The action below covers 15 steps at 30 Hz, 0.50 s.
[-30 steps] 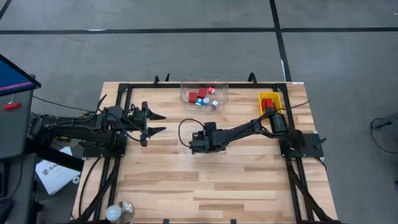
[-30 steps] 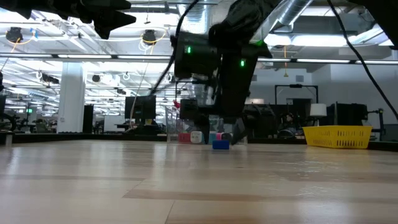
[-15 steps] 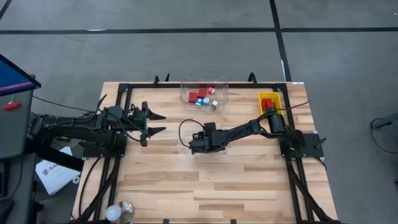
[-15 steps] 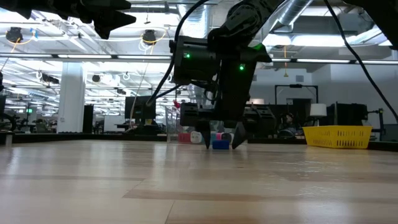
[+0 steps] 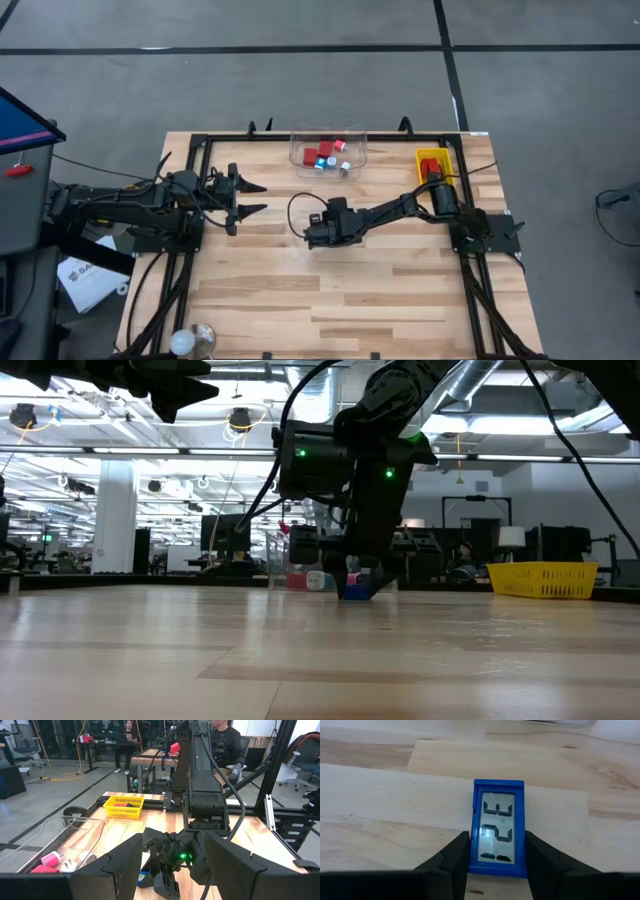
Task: Pick & Place Office items
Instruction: Put the blue digital clock into the yellow bin
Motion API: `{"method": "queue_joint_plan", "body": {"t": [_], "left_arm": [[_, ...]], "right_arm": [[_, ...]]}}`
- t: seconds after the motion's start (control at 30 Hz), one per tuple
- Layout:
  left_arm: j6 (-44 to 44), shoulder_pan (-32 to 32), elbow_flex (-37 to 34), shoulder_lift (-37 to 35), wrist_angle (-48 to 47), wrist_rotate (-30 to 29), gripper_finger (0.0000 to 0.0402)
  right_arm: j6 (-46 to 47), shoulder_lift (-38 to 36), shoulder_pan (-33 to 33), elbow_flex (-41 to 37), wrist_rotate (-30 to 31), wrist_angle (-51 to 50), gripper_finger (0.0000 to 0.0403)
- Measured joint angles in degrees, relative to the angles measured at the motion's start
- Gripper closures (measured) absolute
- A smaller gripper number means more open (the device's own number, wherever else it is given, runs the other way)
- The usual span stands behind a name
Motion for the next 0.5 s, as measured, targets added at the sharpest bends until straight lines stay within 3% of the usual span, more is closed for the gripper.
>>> {"method": "queue_joint_plan", "body": {"t": [0.2,0.5], "left_arm": [[0.0,0.0,0.0,0.0,-0.02,-0.02,0.0192],[-0.02,0.0,0.0,-0.02,-0.15,0.0,0.0192]], "right_arm": [[4.11,-3.01,0.11,-0.29,1.94,-10.28,0.0262],[22.65,-8.5,0.29,-0.11,5.49,-44.86,0.0254]]}}
